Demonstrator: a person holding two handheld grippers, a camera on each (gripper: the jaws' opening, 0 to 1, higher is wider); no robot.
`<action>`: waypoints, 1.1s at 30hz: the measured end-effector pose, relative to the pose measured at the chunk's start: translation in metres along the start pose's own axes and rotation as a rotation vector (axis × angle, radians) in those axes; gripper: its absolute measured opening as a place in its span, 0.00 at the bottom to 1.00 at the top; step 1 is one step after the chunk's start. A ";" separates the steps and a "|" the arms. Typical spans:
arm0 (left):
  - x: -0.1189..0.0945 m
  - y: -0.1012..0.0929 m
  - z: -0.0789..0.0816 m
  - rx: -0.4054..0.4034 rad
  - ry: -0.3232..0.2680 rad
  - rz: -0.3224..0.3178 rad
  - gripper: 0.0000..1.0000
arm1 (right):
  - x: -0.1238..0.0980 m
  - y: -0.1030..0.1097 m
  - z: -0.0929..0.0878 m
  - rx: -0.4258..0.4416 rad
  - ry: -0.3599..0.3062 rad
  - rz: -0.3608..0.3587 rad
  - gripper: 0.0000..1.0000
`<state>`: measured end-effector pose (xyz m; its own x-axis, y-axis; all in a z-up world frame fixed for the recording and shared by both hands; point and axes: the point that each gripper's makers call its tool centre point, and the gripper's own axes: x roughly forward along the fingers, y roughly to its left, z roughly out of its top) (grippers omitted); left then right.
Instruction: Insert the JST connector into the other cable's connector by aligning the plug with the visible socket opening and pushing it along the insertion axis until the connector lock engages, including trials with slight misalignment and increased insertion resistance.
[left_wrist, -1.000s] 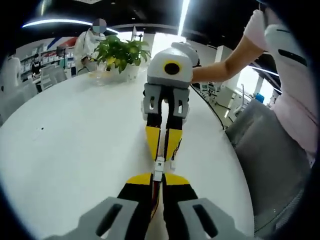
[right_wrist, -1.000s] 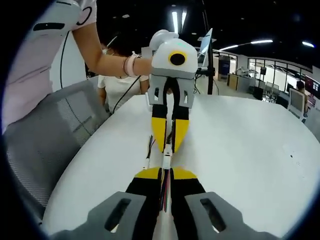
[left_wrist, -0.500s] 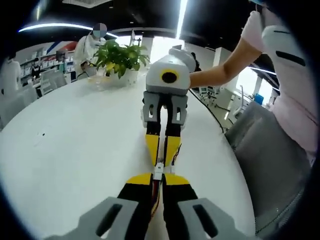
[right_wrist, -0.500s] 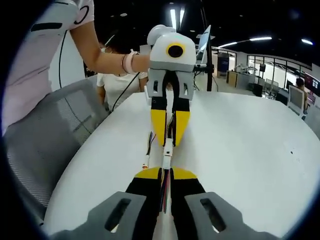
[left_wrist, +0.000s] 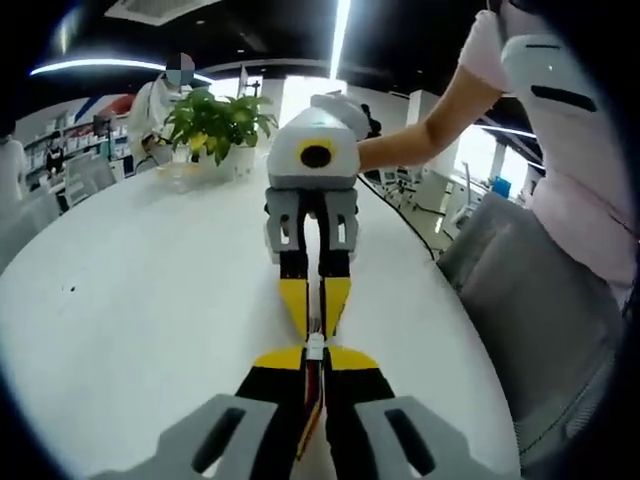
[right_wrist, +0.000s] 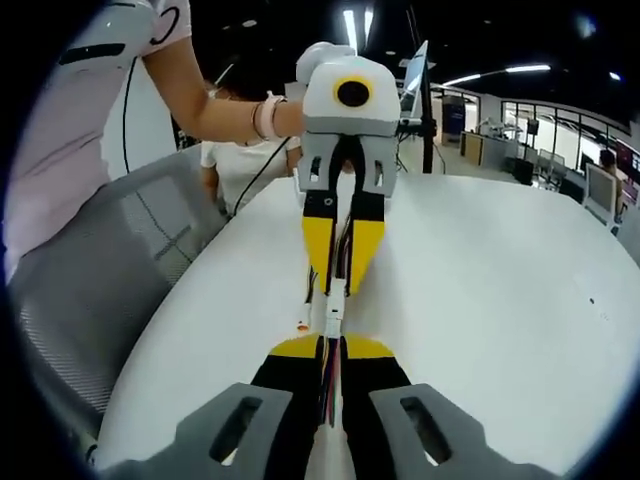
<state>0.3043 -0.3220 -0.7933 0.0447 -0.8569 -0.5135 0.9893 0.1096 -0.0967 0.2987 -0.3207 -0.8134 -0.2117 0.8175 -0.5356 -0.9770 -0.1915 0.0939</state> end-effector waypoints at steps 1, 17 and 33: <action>0.001 0.001 -0.001 0.002 0.000 0.003 0.00 | 0.000 -0.001 -0.002 -0.016 0.009 -0.007 0.03; -0.016 0.013 0.023 -0.058 -0.214 0.040 0.00 | -0.021 -0.014 0.017 0.178 -0.247 -0.030 0.02; -0.030 0.020 0.036 -0.117 -0.349 0.028 0.00 | -0.035 -0.016 0.038 0.275 -0.421 -0.009 0.01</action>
<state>0.3275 -0.3126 -0.7488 0.1363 -0.9708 -0.1975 0.9653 0.1749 -0.1937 0.3206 -0.3259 -0.7644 -0.1398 0.9775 -0.1581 -0.9374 -0.0791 0.3392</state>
